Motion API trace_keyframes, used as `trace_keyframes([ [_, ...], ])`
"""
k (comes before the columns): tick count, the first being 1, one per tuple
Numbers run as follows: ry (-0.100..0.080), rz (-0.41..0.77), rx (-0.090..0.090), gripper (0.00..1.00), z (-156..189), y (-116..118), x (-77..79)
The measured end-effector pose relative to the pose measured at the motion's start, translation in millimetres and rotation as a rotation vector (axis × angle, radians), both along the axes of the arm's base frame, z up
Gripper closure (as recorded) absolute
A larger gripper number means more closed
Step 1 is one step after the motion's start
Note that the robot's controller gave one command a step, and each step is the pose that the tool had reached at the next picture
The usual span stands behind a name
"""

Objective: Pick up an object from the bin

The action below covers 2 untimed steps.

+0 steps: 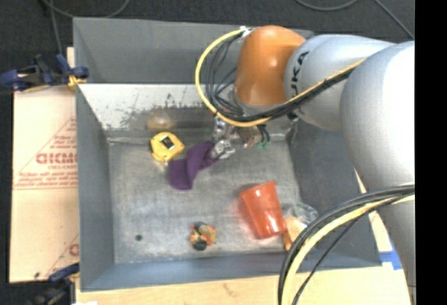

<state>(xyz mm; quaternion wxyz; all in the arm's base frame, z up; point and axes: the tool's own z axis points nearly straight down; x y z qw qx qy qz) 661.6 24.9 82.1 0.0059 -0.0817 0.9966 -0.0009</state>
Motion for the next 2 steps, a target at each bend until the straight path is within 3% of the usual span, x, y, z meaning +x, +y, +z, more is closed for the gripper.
trace_keyframes([
  [1, 0.0, 0.0, 0.0, 1.0, 0.0, 0.0, 0.0],
  [2, 0.007, 0.288, -0.001, 1.0, 168.9, 36.4, -26.4],
])
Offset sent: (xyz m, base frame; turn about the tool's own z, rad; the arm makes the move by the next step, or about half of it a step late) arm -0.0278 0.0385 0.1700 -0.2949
